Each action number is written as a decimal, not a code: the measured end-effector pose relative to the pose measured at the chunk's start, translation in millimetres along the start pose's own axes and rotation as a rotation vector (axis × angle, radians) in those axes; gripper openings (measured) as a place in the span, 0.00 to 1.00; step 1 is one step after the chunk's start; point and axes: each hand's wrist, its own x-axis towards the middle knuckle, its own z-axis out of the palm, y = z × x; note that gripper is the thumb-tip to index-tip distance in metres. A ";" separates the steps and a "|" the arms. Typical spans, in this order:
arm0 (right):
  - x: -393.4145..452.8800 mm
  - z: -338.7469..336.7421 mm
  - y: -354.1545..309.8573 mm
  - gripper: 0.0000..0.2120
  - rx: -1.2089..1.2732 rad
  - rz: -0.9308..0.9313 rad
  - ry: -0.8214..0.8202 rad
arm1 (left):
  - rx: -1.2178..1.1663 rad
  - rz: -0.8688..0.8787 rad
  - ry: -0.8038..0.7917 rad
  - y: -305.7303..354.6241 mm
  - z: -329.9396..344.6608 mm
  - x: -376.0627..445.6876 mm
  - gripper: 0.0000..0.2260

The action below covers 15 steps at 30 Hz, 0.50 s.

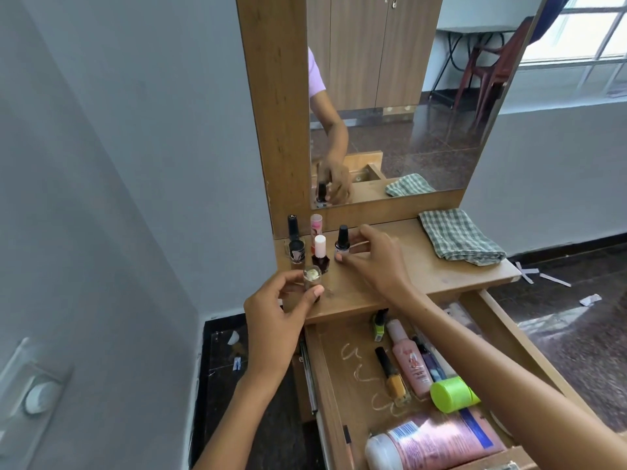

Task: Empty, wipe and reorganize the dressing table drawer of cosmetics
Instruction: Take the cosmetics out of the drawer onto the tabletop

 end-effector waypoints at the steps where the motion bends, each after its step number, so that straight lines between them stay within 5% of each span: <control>1: 1.9 1.4 -0.3 0.13 -0.010 -0.001 -0.001 | -0.006 -0.006 0.013 -0.7 0.3 0.8 0.10; 8: -24.5 -10.1 -11.7 0.15 0.008 -0.125 0.137 | -0.060 -0.029 0.042 0.1 2.5 3.6 0.11; 12: -58.4 -24.2 -23.7 0.18 0.091 -0.115 -0.126 | -0.121 -0.031 0.015 2.8 8.5 2.7 0.12; 15: -67.5 -21.7 -28.5 0.17 0.166 -0.105 -0.152 | -0.164 -0.017 -0.017 6.2 14.7 1.2 0.12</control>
